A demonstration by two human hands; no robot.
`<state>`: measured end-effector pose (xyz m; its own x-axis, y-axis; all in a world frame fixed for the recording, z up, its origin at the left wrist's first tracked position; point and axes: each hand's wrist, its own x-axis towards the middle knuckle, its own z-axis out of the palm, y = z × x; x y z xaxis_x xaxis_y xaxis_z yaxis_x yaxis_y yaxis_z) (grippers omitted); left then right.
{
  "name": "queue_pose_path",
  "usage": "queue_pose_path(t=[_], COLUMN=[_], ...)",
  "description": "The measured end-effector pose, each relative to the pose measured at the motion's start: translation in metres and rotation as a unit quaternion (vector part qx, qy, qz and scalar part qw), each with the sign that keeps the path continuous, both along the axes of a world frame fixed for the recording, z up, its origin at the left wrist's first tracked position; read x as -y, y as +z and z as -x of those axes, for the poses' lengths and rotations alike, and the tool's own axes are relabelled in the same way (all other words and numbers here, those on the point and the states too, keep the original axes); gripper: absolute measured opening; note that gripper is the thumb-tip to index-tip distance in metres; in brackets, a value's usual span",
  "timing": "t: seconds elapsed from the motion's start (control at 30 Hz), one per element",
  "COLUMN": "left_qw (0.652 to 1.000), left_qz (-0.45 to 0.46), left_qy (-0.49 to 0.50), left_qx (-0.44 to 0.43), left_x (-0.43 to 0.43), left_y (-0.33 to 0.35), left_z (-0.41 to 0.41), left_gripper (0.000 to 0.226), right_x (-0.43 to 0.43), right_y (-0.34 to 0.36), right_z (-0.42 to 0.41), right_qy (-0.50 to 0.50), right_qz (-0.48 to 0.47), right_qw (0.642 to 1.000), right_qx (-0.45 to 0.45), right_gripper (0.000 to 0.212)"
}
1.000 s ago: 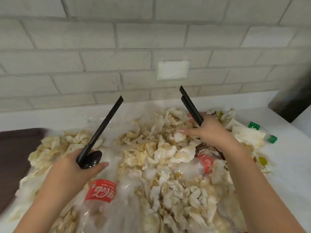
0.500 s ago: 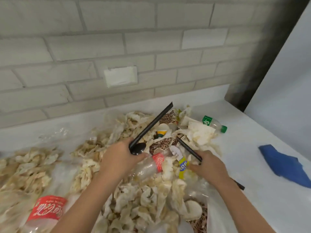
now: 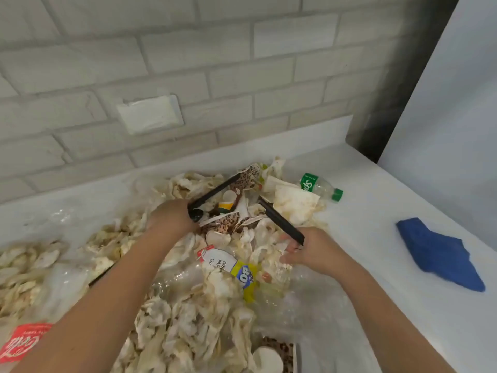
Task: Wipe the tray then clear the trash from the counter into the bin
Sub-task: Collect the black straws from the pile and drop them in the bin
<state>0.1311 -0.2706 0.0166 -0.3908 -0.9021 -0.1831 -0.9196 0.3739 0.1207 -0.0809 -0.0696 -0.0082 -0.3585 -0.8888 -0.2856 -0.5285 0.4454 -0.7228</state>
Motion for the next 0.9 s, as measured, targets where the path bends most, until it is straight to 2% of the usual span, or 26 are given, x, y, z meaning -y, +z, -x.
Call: queue_pose_path(t=[0.07,0.17,0.27,0.4,0.53,0.6,0.67,0.73,0.83,0.9], left_qw=[1.0,0.998,0.997,0.997,0.996,0.995,0.994,0.995,0.995,0.995], left_qz=[0.007,0.014,0.021,0.03,0.043,0.049,0.048,0.042,0.032,0.038], left_qy=[0.021,0.056,0.063,0.069,0.08,0.09,0.095,0.09,0.09,0.089], left_qx=[0.019,0.03,0.032,0.029,-0.002,-0.017,0.0,0.027,0.031,0.036], left_x=[0.002,0.008,0.011,0.003,-0.005,-0.007,-0.01,-0.013,-0.016,-0.017], left_y=[-0.002,-0.009,-0.012,-0.008,-0.004,-0.004,-0.003,-0.005,-0.011,-0.013], left_z=[-0.016,-0.04,-0.052,-0.053,-0.054,-0.056,-0.056,-0.057,-0.061,-0.064], left_gripper=[0.051,0.045,0.042,0.049,0.049,0.052,0.059,0.068,0.066,0.062], right_x=[0.002,0.007,0.022,0.039,0.028,0.019,0.009,0.004,0.004,0.006], right_y=[-0.001,0.006,0.009,-0.002,-0.008,-0.013,-0.016,-0.018,-0.006,0.004], right_z=[0.016,0.038,0.061,0.054,0.016,-0.004,-0.021,-0.028,-0.019,-0.004], right_qy=[-0.023,-0.101,-0.183,-0.124,-0.104,-0.023,0.054,0.091,0.101,0.042], right_qz=[0.013,0.075,0.109,0.039,0.123,0.144,0.153,0.154,0.089,0.078], right_qw=[1.0,0.992,0.974,0.983,0.978,0.977,0.97,0.965,0.975,0.988], right_qx=[0.011,0.017,-0.075,-0.13,-0.129,-0.155,-0.179,-0.194,-0.177,-0.123], right_gripper=[0.025,0.034,0.044,0.044,0.031,0.023,0.019,0.022,0.024,0.024])
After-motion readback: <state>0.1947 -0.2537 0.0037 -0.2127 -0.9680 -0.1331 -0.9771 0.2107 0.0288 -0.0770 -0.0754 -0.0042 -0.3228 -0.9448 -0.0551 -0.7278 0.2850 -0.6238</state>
